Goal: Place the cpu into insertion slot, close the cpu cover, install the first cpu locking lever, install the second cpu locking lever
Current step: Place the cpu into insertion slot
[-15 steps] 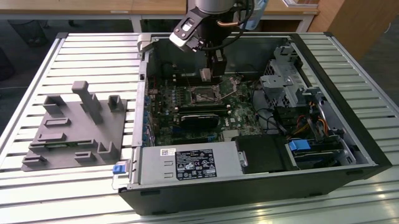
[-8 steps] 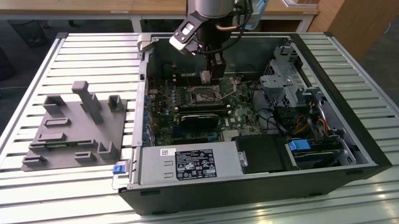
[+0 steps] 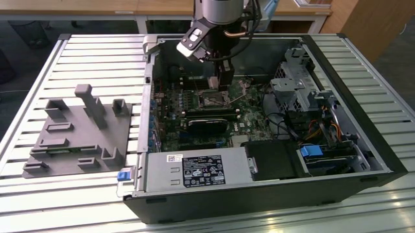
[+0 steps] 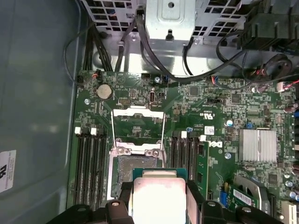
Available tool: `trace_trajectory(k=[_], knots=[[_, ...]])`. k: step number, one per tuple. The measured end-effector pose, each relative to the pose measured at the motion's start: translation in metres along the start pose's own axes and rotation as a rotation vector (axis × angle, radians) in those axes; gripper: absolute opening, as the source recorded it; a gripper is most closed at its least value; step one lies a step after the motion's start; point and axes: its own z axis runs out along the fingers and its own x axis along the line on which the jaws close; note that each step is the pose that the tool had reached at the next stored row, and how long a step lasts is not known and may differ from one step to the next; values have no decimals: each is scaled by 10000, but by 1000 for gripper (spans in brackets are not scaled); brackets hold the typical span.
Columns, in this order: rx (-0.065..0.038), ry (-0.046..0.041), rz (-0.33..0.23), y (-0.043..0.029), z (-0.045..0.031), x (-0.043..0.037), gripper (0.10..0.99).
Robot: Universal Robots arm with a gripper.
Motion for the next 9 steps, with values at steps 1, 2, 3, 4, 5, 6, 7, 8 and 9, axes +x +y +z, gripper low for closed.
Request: trace_trajectory(k=[1, 2, 3, 4, 5, 6, 7, 8, 9], knots=[[0, 1, -19, -2, 18, 1, 537], [1, 2, -21, -3, 36, 5, 537], [3, -2, -23, -4, 52, 16, 537], [2, 0, -22, -5, 71, 36, 537], [0, 2, -22, -6, 90, 62, 537], [1, 2, -22, -7, 108, 87, 537], [1, 2, -22, -8, 128, 105, 537], [-1, 4, -22, -9, 147, 114, 537], [-1, 5, -22, -10, 160, 117, 537]])
